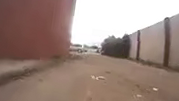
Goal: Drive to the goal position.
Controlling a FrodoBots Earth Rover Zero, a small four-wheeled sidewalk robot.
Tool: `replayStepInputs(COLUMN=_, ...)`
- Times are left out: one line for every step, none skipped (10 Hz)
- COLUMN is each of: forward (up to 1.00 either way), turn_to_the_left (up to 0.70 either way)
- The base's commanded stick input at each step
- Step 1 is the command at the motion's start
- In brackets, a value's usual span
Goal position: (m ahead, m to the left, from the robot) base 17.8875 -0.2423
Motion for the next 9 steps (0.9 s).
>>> replayStepInputs(forward=0.85, turn_to_the_left=0.01)
replayStepInputs(forward=0.85, turn_to_the_left=0.01)
replayStepInputs(forward=0.85, turn_to_the_left=0.01)
replayStepInputs(forward=0.85, turn_to_the_left=0.01)
replayStepInputs(forward=0.85, turn_to_the_left=0.01)
replayStepInputs(forward=0.85, turn_to_the_left=0.01)
replayStepInputs(forward=0.85, turn_to_the_left=0.01)
replayStepInputs(forward=0.85, turn_to_the_left=-0.18)
replayStepInputs(forward=0.85, turn_to_the_left=-0.26)
